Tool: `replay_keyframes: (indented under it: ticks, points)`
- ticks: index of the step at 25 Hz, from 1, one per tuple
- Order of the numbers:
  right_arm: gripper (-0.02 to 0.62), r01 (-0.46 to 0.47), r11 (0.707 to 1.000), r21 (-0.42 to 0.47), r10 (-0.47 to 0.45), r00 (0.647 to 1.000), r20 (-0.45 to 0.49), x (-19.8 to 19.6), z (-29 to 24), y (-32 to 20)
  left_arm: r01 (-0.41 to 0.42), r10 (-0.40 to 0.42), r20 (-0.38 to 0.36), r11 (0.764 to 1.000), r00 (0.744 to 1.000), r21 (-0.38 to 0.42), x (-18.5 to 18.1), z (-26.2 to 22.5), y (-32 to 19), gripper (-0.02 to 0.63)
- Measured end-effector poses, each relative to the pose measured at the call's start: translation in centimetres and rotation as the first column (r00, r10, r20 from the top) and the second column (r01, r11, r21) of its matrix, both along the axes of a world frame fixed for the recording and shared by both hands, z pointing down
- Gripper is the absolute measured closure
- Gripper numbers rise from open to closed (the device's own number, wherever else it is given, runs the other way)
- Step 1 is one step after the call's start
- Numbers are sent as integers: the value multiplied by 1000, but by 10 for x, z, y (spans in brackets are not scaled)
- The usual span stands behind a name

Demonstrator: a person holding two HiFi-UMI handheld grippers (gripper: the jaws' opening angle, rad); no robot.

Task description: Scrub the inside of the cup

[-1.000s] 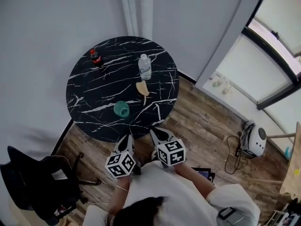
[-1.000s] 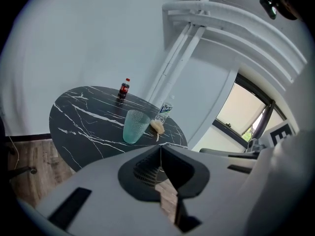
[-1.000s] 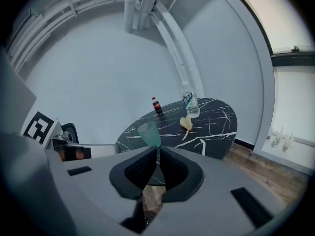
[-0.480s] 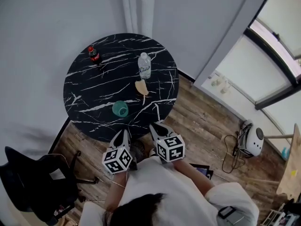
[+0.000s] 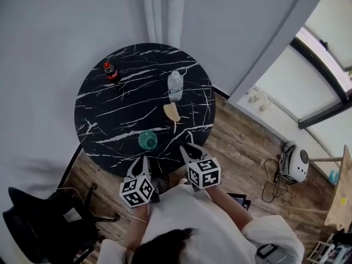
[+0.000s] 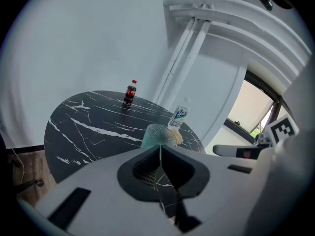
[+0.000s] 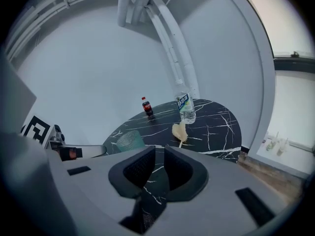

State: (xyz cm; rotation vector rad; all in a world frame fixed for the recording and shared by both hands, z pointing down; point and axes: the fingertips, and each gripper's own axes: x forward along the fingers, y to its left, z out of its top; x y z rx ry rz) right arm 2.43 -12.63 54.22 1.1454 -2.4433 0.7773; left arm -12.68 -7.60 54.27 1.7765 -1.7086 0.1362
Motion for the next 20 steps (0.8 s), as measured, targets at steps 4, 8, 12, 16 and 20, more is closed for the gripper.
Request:
replay_keyframes:
  ticks: [4, 8, 12, 16, 20]
  points:
    - [555, -18, 1000, -6, 18, 1000, -14, -9, 3, -18, 2, -2, 17, 1000, 1000, -13, -25, 2, -12, 595]
    - [552, -40, 999, -17, 39, 999, -27, -14, 7, -35, 7, -7, 11, 1000, 1000, -26, -41, 5, -22, 595]
    - [479, -38, 998, -52, 37, 999, -6, -24, 14, -47, 7, -7, -3, 999, 1000, -44, -46, 13, -28, 595]
    - [463, -34, 998, -51, 31, 998, -48, -27, 21, -54, 8, -9, -16, 998, 1000, -60, -51, 18, -31, 595]
    - [430, -26, 999, -47, 22, 997, -81, -32, 27, -68, 8, -9, -21, 997, 1000, -73, -56, 23, -34, 595]
